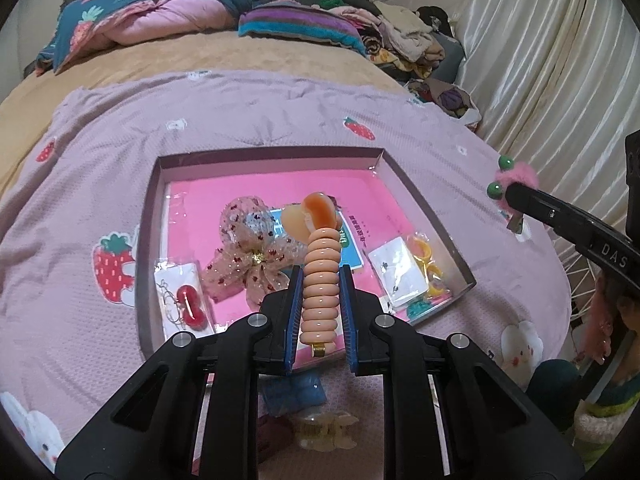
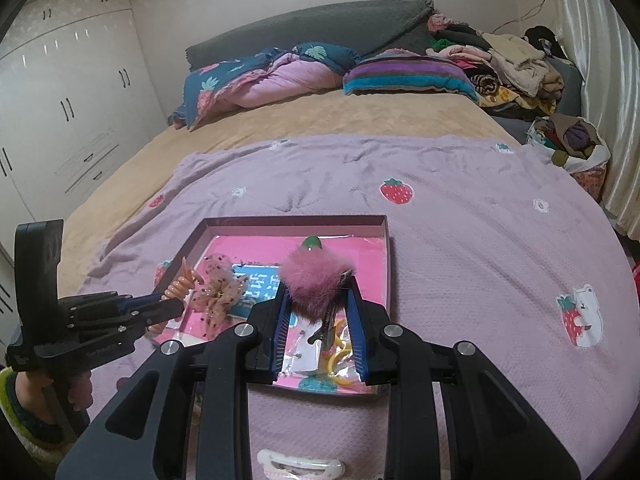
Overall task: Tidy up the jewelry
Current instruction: 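Carry the spiral tie with the left tool while the right tool carries the pom-pom clip over the tray, then open the right tool to drop the pom-pom clip while the left tool releases the spiral tie in the tray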
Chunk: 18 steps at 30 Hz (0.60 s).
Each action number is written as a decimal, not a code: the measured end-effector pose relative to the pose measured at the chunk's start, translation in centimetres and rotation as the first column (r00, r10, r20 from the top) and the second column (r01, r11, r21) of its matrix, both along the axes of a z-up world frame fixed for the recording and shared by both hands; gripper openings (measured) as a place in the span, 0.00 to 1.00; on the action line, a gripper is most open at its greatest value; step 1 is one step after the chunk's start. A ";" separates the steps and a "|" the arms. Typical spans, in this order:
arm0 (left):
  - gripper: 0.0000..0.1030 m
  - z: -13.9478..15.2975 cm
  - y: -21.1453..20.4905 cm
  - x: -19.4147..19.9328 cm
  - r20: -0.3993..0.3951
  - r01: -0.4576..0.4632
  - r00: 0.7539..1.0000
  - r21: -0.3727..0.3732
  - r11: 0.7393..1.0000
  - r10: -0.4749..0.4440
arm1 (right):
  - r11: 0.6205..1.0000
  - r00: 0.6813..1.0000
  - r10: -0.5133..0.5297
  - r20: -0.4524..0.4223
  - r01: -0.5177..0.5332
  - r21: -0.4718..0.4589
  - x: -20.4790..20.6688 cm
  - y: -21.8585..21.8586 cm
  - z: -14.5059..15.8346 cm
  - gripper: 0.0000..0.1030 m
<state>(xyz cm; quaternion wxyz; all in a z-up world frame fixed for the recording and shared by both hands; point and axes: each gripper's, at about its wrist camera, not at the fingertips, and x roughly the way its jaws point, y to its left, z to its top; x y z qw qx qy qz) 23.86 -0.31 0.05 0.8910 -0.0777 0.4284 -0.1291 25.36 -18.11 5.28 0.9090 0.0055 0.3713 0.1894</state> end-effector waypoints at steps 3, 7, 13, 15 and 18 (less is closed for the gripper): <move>0.10 -0.8 0.0 0.5 -0.018 0.000 1.000 0.001 1.000 0.000 | 1.000 1.000 -0.003 -0.015 0.003 -0.005 0.5 0.2 -0.7 0.25; 0.10 -1.5 0.0 0.8 -0.034 -0.002 0.999 0.004 1.000 0.002 | 1.000 0.999 -0.001 -0.039 0.001 -0.013 1.1 0.4 -1.8 0.25; 0.10 -2.4 0.4 1.4 -0.052 -0.013 0.999 0.004 1.000 0.014 | 1.000 0.998 0.007 -0.065 -0.009 -0.026 1.8 1.1 -3.1 0.25; 0.10 -2.5 0.5 1.5 -0.051 -0.017 0.999 0.007 1.000 0.017 | 0.999 0.997 0.012 -0.074 -0.014 -0.029 2.0 1.4 -3.5 0.25; 0.10 -2.4 0.9 1.5 -0.047 -0.024 0.999 0.013 1.000 0.025 | 0.999 0.996 0.024 -0.089 -0.028 -0.037 2.3 2.0 -4.2 0.25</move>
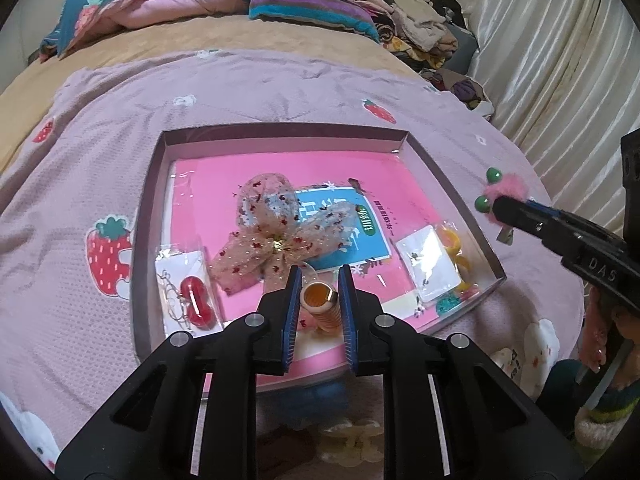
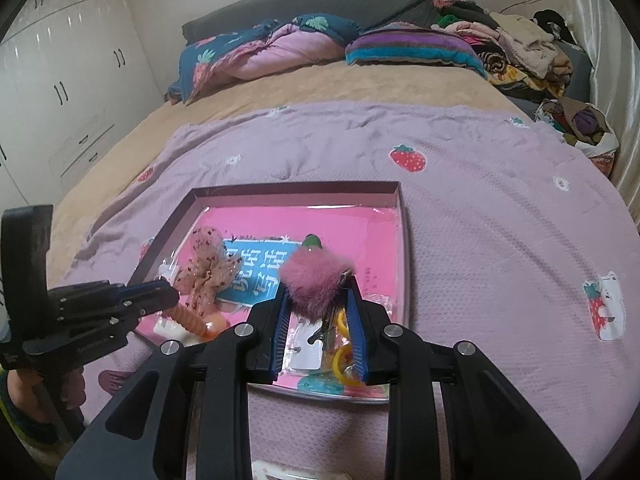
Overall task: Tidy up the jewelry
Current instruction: 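Open the right tool to drop the pom-pom clip while the left tool releases the spiral tie in the tray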
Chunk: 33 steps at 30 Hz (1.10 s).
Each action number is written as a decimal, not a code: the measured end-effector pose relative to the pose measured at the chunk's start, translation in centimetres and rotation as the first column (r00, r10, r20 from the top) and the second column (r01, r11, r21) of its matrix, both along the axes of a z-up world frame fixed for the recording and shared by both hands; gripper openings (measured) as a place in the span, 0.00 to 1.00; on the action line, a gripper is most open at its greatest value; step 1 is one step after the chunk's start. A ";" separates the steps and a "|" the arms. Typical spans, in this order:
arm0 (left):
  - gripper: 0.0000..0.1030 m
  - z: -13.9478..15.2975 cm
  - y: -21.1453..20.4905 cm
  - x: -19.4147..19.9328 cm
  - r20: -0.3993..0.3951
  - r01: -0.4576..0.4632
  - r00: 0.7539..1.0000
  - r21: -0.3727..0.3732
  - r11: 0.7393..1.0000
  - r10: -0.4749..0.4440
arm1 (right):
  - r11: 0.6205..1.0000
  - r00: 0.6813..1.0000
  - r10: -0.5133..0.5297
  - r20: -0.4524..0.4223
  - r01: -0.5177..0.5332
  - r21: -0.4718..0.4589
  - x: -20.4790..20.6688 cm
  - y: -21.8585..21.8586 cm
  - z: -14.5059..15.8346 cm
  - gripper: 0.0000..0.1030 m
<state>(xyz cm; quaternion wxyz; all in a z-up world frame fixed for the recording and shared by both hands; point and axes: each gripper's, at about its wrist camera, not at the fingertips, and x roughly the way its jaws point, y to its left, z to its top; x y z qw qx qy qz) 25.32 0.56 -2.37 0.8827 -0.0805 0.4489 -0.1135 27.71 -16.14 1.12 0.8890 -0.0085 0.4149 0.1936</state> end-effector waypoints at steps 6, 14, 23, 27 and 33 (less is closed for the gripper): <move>0.10 0.5 0.8 -0.7 0.017 -0.015 1.000 0.011 1.000 0.014 | 0.998 0.998 0.048 -0.050 -0.050 -0.026 0.4 2.1 -1.8 0.27; 0.12 1.9 1.6 -1.7 0.048 -0.032 0.998 0.016 0.999 0.032 | 0.997 0.995 0.069 -0.074 -0.071 -0.021 0.1 3.2 -2.6 0.36; 0.12 3.3 1.9 -2.5 0.076 -0.042 0.996 0.010 0.999 0.041 | 0.999 0.998 0.053 -0.039 -0.054 -0.006 -1.1 2.3 -0.9 0.51; 0.21 4.0 2.0 -3.0 0.088 -0.051 0.995 0.008 0.999 0.050 | 0.999 0.999 0.041 -0.009 -0.041 0.009 -1.9 1.7 0.3 0.61; 0.35 5.3 2.6 -4.2 0.111 -0.072 0.991 -0.008 0.997 0.072 | 0.999 0.999 0.012 0.036 -0.013 0.035 -3.4 0.7 2.2 0.76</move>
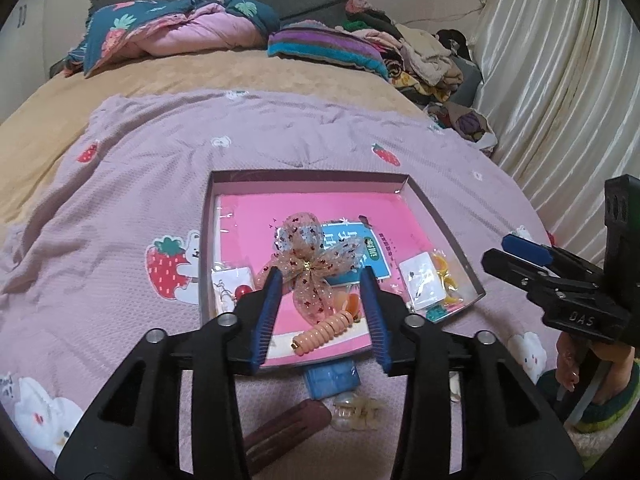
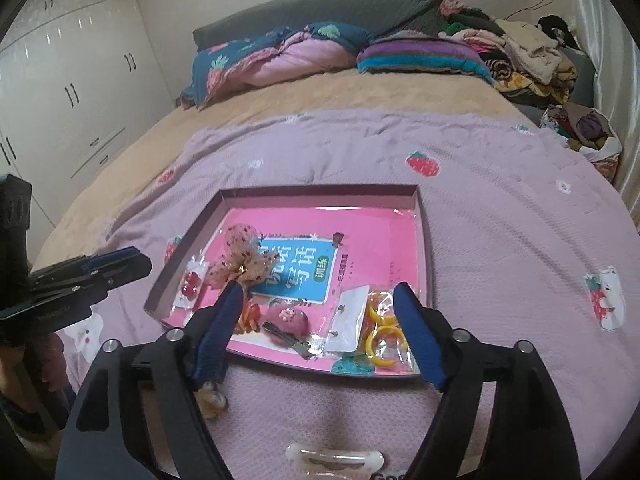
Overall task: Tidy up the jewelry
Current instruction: 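Open the right tool to drop the pom-pom clip while the left tool releases the spiral tie in the tray, then withdraw both open tools from the tray toward the remaining clips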
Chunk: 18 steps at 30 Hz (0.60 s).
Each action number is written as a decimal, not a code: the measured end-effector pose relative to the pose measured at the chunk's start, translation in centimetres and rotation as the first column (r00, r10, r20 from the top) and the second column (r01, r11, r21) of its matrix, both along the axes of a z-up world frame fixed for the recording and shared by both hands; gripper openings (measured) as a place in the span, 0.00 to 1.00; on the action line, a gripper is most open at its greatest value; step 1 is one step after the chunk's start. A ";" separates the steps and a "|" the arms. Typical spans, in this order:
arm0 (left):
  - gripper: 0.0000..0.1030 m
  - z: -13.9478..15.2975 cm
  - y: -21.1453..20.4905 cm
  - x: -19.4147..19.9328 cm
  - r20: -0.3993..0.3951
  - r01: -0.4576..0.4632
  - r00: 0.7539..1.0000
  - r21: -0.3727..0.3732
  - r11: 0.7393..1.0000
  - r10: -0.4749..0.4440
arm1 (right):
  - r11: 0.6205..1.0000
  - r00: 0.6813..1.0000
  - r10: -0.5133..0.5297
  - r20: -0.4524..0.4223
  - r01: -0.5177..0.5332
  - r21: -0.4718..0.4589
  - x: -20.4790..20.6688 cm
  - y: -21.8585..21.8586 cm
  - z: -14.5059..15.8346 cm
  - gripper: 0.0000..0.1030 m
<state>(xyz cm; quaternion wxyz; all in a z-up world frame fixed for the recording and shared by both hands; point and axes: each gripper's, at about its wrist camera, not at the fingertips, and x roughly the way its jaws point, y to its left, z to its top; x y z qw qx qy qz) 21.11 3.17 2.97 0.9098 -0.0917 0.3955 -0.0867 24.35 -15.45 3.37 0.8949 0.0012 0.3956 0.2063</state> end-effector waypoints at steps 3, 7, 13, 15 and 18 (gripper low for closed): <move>0.47 0.7 0.3 -0.7 0.011 -0.011 1.000 -0.006 1.000 0.011 | 1.000 0.999 -0.022 0.025 0.021 0.013 -0.7 -0.5 0.9 0.84; 0.61 1.9 0.6 -1.8 0.042 -0.022 0.999 -0.014 1.000 0.022 | 0.999 0.999 -0.033 0.040 0.032 0.024 -1.6 -1.1 1.8 0.84; 0.91 3.6 1.2 -3.2 0.078 -0.059 0.995 -0.042 0.997 0.062 | 0.998 0.995 -0.052 0.080 0.049 0.046 -3.2 -2.0 3.5 0.91; 0.91 4.0 1.4 -3.7 0.087 -0.069 0.994 -0.040 0.997 0.072 | 0.997 0.993 -0.062 0.098 0.057 0.046 -3.7 -2.4 4.1 0.91; 0.91 4.6 1.4 -4.3 0.097 -0.084 0.992 -0.025 0.996 0.086 | 0.996 0.991 -0.072 0.113 0.066 0.052 -4.4 -3.0 4.7 0.91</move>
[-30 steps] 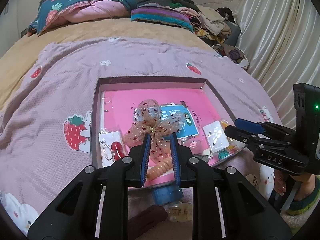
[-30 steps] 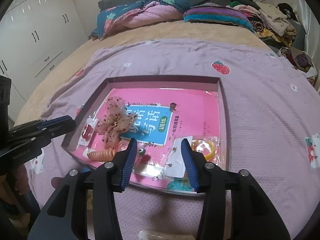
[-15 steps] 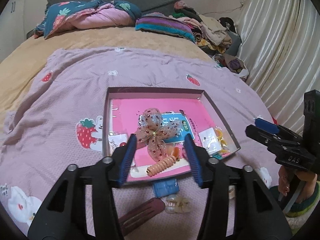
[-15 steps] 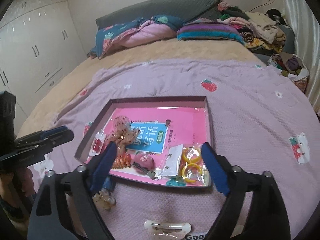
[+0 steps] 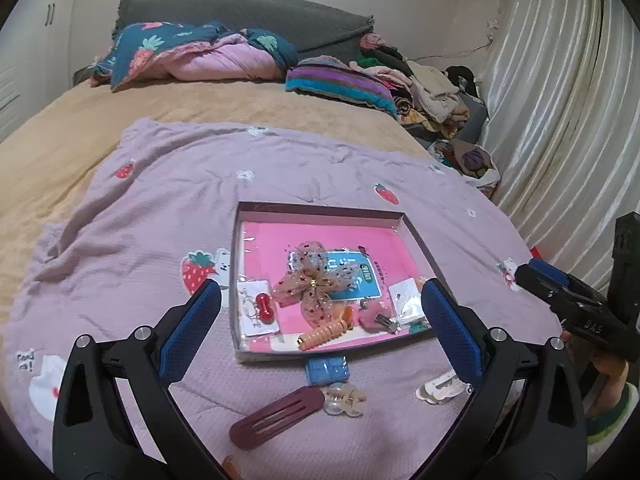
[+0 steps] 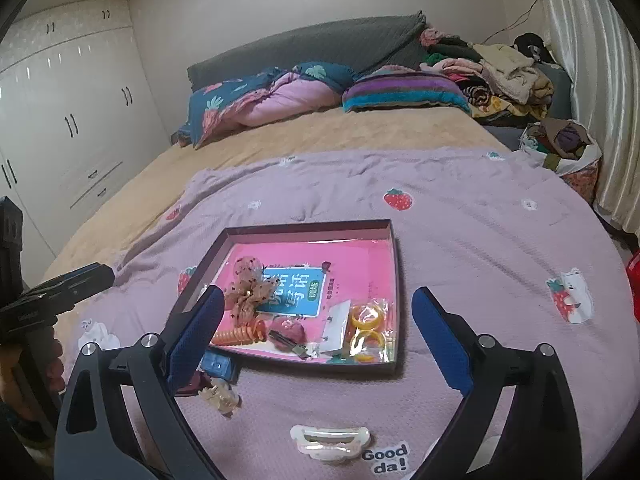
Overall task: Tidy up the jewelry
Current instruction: 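Withdraw both open tools from the tray toward the remaining clips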
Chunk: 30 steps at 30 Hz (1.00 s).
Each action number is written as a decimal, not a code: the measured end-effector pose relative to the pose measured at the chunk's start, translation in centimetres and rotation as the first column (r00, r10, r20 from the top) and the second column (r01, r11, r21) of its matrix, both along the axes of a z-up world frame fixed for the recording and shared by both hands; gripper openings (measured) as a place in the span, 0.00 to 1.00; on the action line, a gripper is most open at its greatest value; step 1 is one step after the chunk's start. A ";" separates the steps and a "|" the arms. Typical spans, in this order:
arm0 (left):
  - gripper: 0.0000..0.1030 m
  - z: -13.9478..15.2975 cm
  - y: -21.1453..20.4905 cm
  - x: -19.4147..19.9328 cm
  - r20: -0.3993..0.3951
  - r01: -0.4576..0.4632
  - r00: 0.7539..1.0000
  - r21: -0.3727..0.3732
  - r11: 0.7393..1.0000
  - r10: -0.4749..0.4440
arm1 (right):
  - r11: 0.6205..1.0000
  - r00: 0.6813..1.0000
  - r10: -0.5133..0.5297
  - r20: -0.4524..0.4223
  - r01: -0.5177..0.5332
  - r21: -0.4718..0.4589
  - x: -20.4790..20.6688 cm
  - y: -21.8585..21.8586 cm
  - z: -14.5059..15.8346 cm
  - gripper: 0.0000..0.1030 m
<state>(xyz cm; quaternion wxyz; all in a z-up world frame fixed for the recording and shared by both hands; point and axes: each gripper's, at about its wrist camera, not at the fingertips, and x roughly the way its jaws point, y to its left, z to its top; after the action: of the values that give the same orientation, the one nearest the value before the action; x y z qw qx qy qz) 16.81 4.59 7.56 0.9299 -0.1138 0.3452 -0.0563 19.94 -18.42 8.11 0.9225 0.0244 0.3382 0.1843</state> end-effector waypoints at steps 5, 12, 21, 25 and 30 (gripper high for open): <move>0.91 0.5 0.3 -1.1 0.011 -0.026 1.000 0.005 1.000 0.026 | 1.000 0.999 -0.016 0.030 0.016 0.004 -1.3 -0.9 0.9 0.91; 0.91 1.0 0.7 -2.8 0.034 -0.045 0.998 -0.004 0.999 0.045 | 1.000 0.998 -0.028 0.057 0.027 0.011 -2.9 -1.8 1.9 0.91; 0.91 1.2 1.0 -4.9 0.053 -0.054 0.997 -0.001 0.999 0.054 | 1.000 0.996 -0.018 0.088 0.018 0.002 -4.8 -1.6 2.5 0.91; 0.91 1.0 1.4 -5.7 0.054 -0.063 0.997 0.005 0.998 0.062 | 1.000 0.995 -0.007 0.096 0.007 -0.002 -5.7 -1.3 2.5 0.91; 0.91 0.6 1.8 -6.7 0.051 -0.074 0.996 0.012 0.997 0.074 | 1.000 0.995 0.011 0.095 -0.010 -0.015 -6.6 -0.7 2.3 0.91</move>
<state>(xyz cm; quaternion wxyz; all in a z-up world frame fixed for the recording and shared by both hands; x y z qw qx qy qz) 10.11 6.40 8.20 0.9406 -0.1185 0.3174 -0.0223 13.30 -19.09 10.43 0.9368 0.0073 0.2953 0.1876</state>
